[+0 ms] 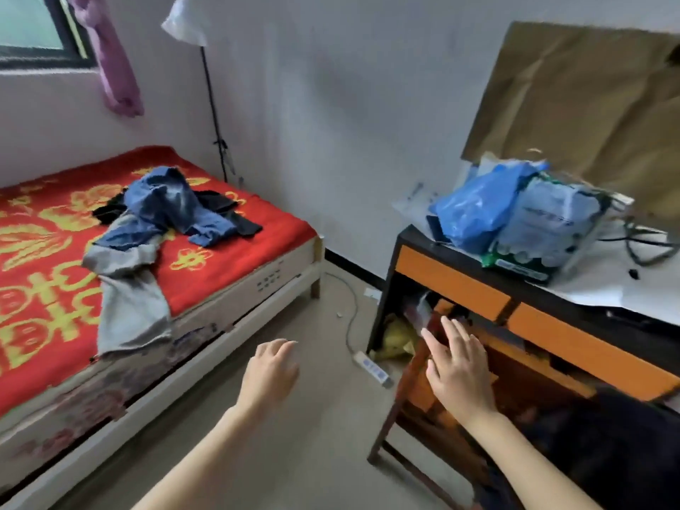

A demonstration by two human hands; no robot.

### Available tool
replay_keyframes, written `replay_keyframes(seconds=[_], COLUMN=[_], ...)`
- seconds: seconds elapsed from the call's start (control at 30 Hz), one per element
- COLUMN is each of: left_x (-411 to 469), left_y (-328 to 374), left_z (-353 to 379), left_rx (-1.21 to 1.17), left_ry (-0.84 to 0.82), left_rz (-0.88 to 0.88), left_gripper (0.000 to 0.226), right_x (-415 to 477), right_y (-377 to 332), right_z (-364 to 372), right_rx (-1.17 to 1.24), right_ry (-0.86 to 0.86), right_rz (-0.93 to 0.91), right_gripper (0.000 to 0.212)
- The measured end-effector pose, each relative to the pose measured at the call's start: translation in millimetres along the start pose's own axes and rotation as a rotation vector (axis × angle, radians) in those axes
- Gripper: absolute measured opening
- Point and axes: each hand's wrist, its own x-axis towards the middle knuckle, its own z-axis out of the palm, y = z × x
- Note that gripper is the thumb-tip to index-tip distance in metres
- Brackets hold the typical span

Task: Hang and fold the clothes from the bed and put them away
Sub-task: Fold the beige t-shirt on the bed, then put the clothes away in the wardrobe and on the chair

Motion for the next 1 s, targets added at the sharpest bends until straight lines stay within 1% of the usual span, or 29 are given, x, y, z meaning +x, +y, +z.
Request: replay_keyframes(seconds=[0.07,0.1,0.17,0.2,0.27,0.3,0.33,0.4,0.43,0.5,0.53,0.6,0.63,0.77,0.87,1.0], left_x=[23,25,29,29,27,29,31,43,49,59,64,72,74,78,77,79], left_y=[43,55,96,120,160,180,200,232,246,271,275,277,273,262,264,267], left_z=[13,13,19,24,35,39,47,55,58,68,72,84,88,99,103,106], left_rx=[0.025,0.044,0.112,0.136,0.130,0.140,0.167,0.231,0.262,0.311,0.350,0.423,0.446,0.420,0.373,0.350], left_ry=[-0.053,-0.054,-0.051,-0.027,-0.007,-0.051,-0.107,-0.226,-0.269,-0.381,-0.442,-0.534,-0.553,-0.530,-0.556,-0.582], left_rz=[0.216,0.259,0.432,0.561,0.771,0.855,0.932,0.951,0.942,0.901,0.871,0.823,0.809,0.804,0.753,0.729], left_gripper=[0.047,0.048,0.049,0.050,0.056,0.058,0.059,0.061,0.064,0.071,0.075,0.079,0.081,0.086,0.085,0.086], right_x=[-27,-32,-60,-76,-102,-113,-123,-127,-127,-126,-124,-119,-117,-109,-108,-109], right_y=[30,37,59,71,91,102,114,131,138,153,154,158,159,165,172,181], right_z=[-20,-24,-38,-47,-60,-66,-71,-79,-79,-75,-71,-67,-65,-63,-62,-66], right_rx=[-0.094,-0.105,-0.181,-0.219,-0.261,-0.276,-0.274,-0.242,-0.225,-0.174,-0.141,-0.120,-0.129,-0.161,-0.145,-0.093], right_ry=[0.028,0.012,0.016,0.028,0.043,0.039,0.013,-0.174,-0.288,-0.425,-0.457,-0.428,-0.408,-0.441,-0.482,-0.476], right_rz=[0.191,0.220,0.334,0.418,0.544,0.608,0.696,0.810,0.844,0.895,0.920,0.971,0.983,0.995,0.995,0.988], right_gripper=[0.057,0.054,0.042,0.036,0.038,0.040,0.048,0.067,0.071,0.070,0.066,0.055,0.052,0.045,0.043,0.043])
